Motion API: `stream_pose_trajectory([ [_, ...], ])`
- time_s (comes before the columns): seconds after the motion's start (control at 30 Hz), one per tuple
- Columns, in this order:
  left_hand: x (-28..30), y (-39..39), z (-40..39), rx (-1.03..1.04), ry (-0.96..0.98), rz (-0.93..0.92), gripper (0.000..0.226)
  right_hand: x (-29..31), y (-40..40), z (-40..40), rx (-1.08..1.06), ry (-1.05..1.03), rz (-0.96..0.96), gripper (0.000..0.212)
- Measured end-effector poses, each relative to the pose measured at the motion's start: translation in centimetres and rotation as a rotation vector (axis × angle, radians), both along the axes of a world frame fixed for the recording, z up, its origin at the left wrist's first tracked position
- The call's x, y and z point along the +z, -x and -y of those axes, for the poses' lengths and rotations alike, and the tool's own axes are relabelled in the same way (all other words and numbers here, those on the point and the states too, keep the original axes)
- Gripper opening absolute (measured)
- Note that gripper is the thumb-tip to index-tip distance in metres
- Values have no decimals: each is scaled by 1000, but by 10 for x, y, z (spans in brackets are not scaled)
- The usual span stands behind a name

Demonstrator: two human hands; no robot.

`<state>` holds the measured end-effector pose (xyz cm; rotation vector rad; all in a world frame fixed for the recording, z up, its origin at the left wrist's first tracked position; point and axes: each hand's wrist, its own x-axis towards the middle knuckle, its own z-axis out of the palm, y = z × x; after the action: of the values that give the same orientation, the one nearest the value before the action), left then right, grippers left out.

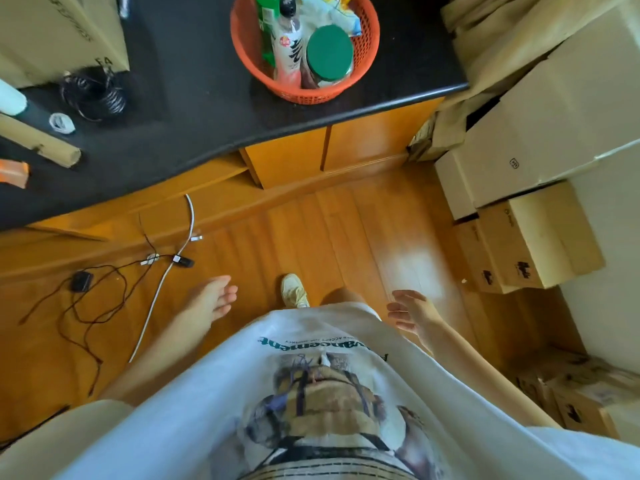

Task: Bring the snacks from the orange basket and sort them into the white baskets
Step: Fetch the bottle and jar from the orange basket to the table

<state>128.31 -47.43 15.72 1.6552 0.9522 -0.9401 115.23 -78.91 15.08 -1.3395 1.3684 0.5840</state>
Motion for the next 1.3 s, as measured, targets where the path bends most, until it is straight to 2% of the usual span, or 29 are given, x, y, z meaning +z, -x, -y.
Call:
stream_pose_trajectory([
  [0.17,15,-79,59,-173,39,120,22,-7,-34,21,-78,-4,-91,11],
  [0.27,15,-109,87,-350,57,225,22,-15,-63,34,-97,-10,-124,14],
  [0.33,13,-129,101,-399,60,244,22,-18,-91,43,-107,-20,-135,15],
  [0.47,9,-168,112,-322,24,197,24,-17,-161,65,-99,-42,-131,22],
  [0.67,5,-218,98,-57,-49,94,26,3,-297,90,7,-73,-48,34],
  [0.8,2,-249,96,116,-95,71,21,13,-381,99,171,-8,105,30],
  [0.87,2,-267,101,184,-76,97,15,15,-415,104,348,119,199,30],
  [0.97,0,-299,117,233,-32,190,24,12,-451,108,762,341,357,57],
  [1.03,-1,-322,132,179,17,261,44,5,-467,108,987,403,430,78],
  [1.13,-2,-353,156,20,112,368,69,-5,-483,108,1162,393,462,103],
  [1.3,-15,-397,190,-182,153,495,91,-23,-500,116,1352,402,495,117],
])
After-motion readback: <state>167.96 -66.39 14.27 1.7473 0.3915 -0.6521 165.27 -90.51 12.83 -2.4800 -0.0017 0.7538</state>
